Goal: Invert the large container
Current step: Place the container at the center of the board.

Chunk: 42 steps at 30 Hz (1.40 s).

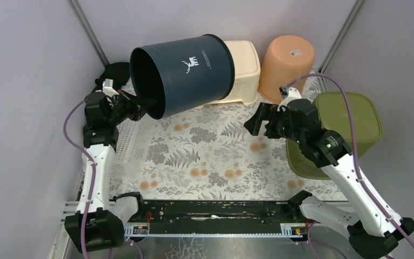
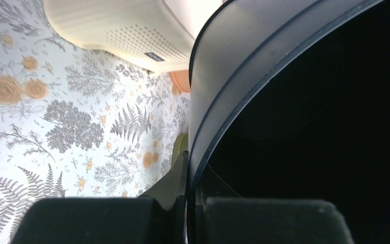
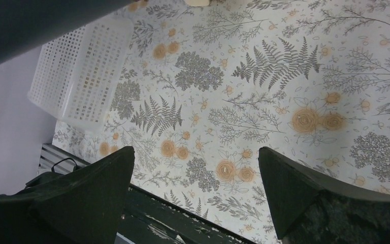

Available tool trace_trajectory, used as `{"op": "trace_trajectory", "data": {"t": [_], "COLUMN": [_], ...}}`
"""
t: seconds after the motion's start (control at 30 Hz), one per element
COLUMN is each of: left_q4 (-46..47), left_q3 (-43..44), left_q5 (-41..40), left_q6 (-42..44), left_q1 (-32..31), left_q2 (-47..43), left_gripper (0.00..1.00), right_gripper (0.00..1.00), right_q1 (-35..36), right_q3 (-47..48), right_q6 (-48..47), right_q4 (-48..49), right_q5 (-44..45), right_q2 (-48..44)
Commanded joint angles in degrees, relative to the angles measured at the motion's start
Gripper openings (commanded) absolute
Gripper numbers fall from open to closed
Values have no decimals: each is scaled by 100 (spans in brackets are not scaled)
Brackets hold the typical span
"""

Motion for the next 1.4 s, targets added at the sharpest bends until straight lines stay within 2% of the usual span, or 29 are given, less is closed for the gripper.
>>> {"op": "trace_trajectory", "data": {"t": [0.0,0.1,0.27,0.6,0.73,1.0,1.17,1.27,1.37], "left_q4": [1558,1384,1229,3068,3973,5009,4999,4837,4774], "left_q3": [102,83,-134,-1465,-2069,-2721,-2928,-2973,-2997], "left_q5": [898,721,-39,-736,-932,-1116,-1025,-1023,-1023], "left_q6": [-480,-192,159,-279,-603,-714,-524,-342,-232], "left_q1": [-418,-1155,-2374,-3604,-3880,-4154,-4157,-4153,-4153], "left_q2": [-266,-66,247,1039,1374,1906,2130,2209,2334], "left_gripper": [0,0,0,0,0,0,0,8,12], "right_gripper": [99,99,100,100,99,100,99,99,100], "right_q1": [45,45,45,45,45,45,43,45,45], "right_q3": [323,351,404,534,276,-260,-524,-582,-611], "right_q6": [-113,-107,-86,-187,-181,-188,-183,-187,-191], "right_q4": [-321,-398,-511,-888,-826,-597,-430,-371,-345], "right_q5": [354,431,548,827,832,806,848,796,772], "right_q2": [-159,-196,-291,-540,-601,-564,-514,-457,-405]}}
